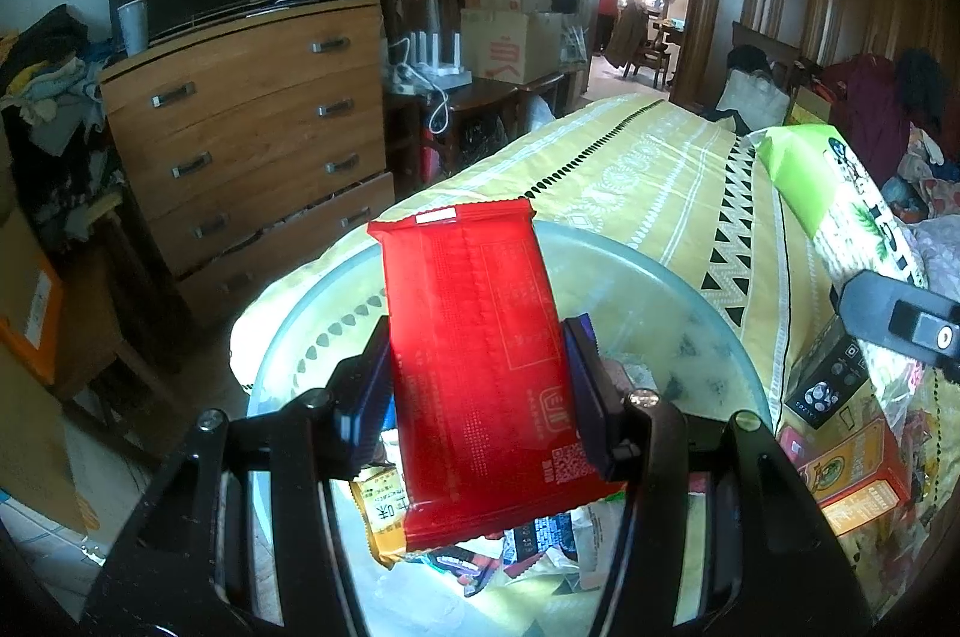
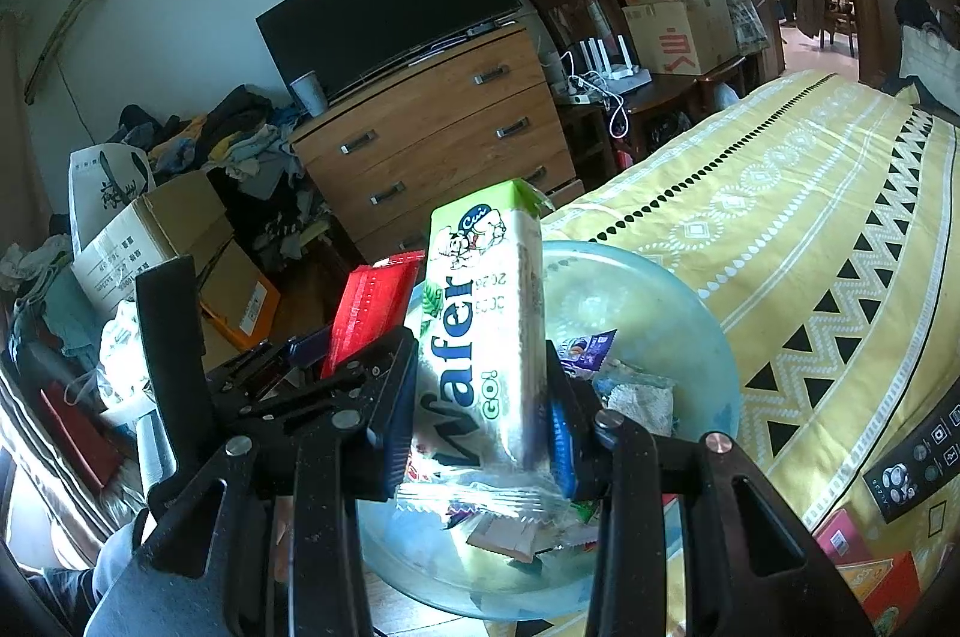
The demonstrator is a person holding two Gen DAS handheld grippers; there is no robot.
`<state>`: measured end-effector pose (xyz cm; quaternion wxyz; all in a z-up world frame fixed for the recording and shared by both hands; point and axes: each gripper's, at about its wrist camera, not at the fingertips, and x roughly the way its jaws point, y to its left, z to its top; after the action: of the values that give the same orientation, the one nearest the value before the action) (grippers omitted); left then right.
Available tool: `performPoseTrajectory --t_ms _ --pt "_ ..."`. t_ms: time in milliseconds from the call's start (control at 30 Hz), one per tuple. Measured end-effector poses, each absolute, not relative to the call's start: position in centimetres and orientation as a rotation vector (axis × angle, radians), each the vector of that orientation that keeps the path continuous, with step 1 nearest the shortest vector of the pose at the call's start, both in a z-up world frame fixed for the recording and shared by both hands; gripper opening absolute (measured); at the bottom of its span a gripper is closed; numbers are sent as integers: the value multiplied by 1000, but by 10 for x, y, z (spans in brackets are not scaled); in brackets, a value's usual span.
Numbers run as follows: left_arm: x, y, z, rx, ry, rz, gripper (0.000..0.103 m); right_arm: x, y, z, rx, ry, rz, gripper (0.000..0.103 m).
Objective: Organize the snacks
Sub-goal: 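Hold the red packet and Wafer packet above the glass bowl with both tools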
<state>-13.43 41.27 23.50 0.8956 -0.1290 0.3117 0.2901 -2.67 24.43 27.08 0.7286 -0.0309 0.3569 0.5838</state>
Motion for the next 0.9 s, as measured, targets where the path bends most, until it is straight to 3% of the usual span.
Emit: performPoseTrajectory --t_ms 900 --pt "-135 418 234 -275 654 603 54 -21 246 261 -74 797 1279 40"
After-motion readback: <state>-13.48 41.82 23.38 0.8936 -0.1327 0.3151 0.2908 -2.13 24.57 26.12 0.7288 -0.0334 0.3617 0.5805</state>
